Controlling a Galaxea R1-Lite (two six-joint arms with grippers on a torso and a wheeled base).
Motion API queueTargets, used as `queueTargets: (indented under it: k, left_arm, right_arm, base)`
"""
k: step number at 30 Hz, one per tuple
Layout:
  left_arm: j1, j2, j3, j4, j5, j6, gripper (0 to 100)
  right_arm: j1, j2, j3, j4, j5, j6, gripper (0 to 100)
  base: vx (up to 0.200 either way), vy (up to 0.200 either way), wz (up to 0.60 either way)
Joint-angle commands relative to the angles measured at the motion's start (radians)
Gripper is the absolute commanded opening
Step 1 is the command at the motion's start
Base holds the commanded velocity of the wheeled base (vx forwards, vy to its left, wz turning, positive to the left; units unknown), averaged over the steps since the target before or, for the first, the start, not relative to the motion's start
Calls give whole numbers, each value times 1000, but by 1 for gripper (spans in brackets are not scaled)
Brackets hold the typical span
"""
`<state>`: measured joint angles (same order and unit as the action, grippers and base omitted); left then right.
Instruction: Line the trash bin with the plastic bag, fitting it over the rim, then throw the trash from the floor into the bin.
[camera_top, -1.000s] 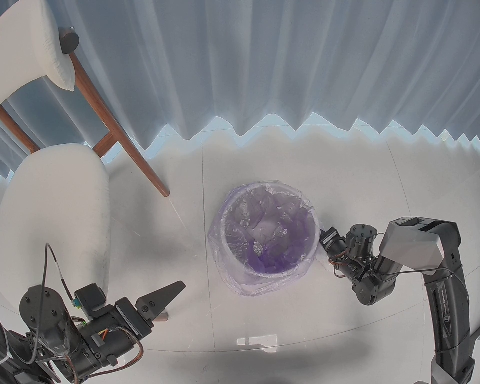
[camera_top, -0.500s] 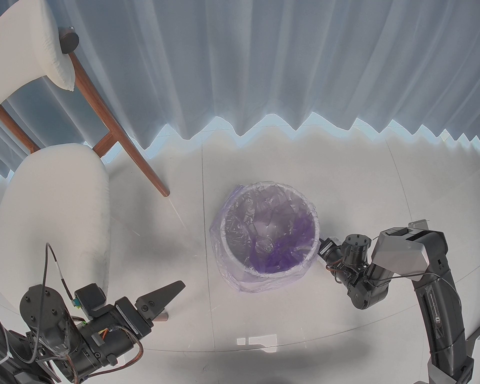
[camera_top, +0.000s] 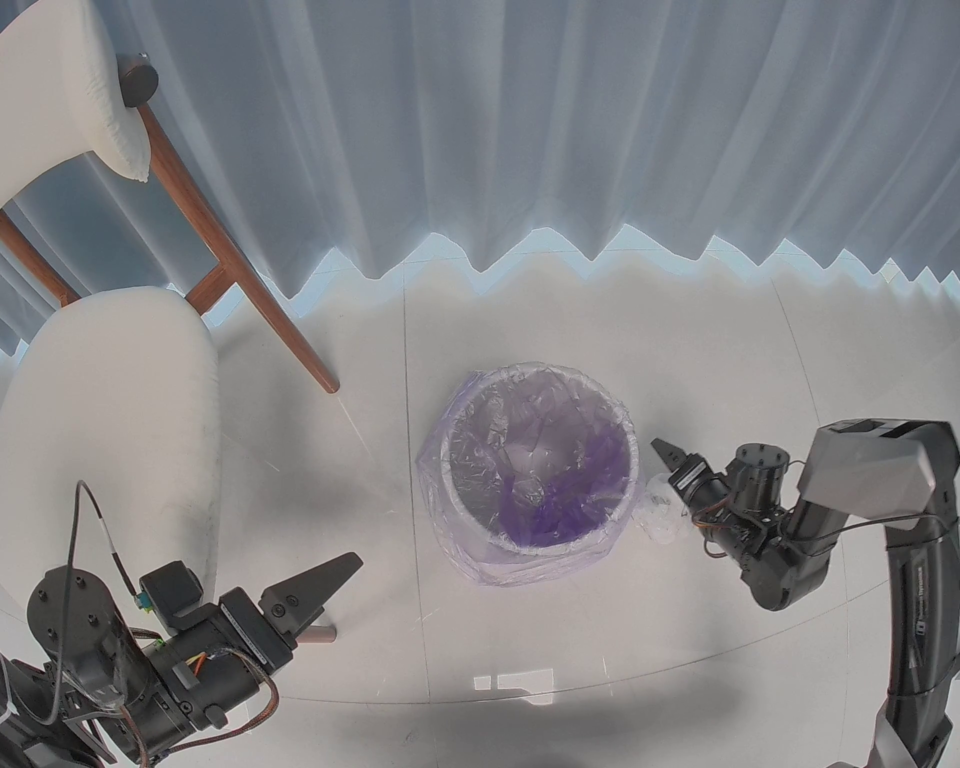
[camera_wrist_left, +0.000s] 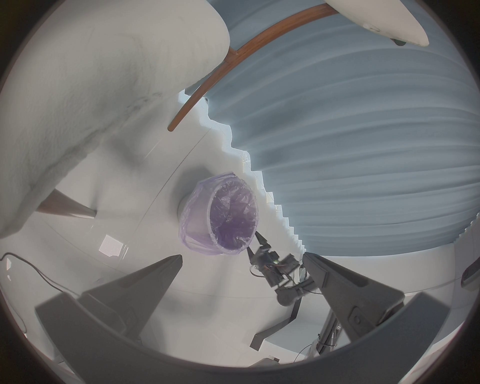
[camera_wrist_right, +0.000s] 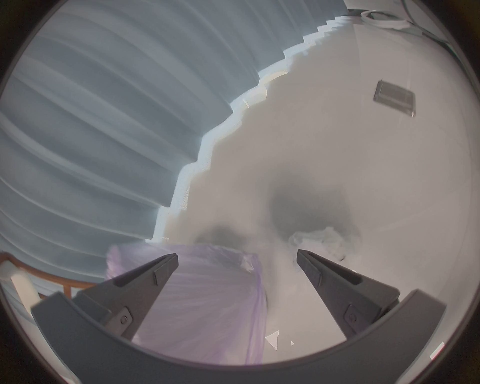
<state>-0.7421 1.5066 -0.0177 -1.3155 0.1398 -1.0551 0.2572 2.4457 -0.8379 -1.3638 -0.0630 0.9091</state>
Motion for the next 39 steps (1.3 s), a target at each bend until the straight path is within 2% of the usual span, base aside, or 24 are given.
queueTargets:
  k: [1, 4, 7, 13, 14, 15, 16, 22, 27, 32, 36, 38, 39]
  left_arm:
    - [30, -74, 18, -10, 3, 3, 100]
    - [58, -137, 18, -11, 4, -16, 100]
    - [124, -189, 18, -10, 3, -17, 100]
    - [264, -327, 16, -8, -8, -17, 100]
    - [264, -327, 16, -8, -8, -17, 100]
    - [313, -355, 16, -5, -28, -26, 100]
    - [326, -362, 16, 1, -35, -36, 100]
    - [351, -467, 16, 33, -37, -89, 100]
    - [382, -490, 16, 171, -39, -65, 100]
    - [383, -520, 18, 256, -35, 9, 100]
    - [383, -559, 18, 325, -37, 23, 100]
    - [383, -560, 18, 363, -35, 46, 100]
    - [383, -560, 18, 418, -35, 90, 100]
  right_arm:
    - [-81, -425, 309, 43, 2, 10, 100]
    - [-113, -562, 390, 123, 3, -38, 100]
    - [-128, -668, 445, 158, 14, -88, 100]
    - [-124, -798, 546, 169, 15, -207, 100]
    - [-124, -798, 546, 169, 15, -207, 100]
    - [-128, -823, 586, 157, 12, -245, 100]
    - [-130, -838, 605, 150, 12, -253, 100]
    - [-158, -952, 740, 135, 9, -294, 100]
    - [-193, -959, 836, 98, -11, -345, 100]
    - [-194, -969, 838, 88, -9, -375, 100]
    - [-147, -956, 815, 89, 9, -401, 100]
    - [-113, -956, 798, 97, 11, -388, 100]
    - [-84, -952, 792, 101, 11, -360, 100]
  base:
    - [0, 0, 0]
    - [0, 0, 0]
    - [0, 0, 0]
    - [0, 0, 0]
    - [0, 0, 0]
    - [0, 0, 0]
    - [0, 0, 0]
    - [0, 0, 0]
    - [0, 0, 0]
    - [0, 0, 0]
    - [0, 0, 0]
    - [0, 0, 0]
    - [0, 0, 0]
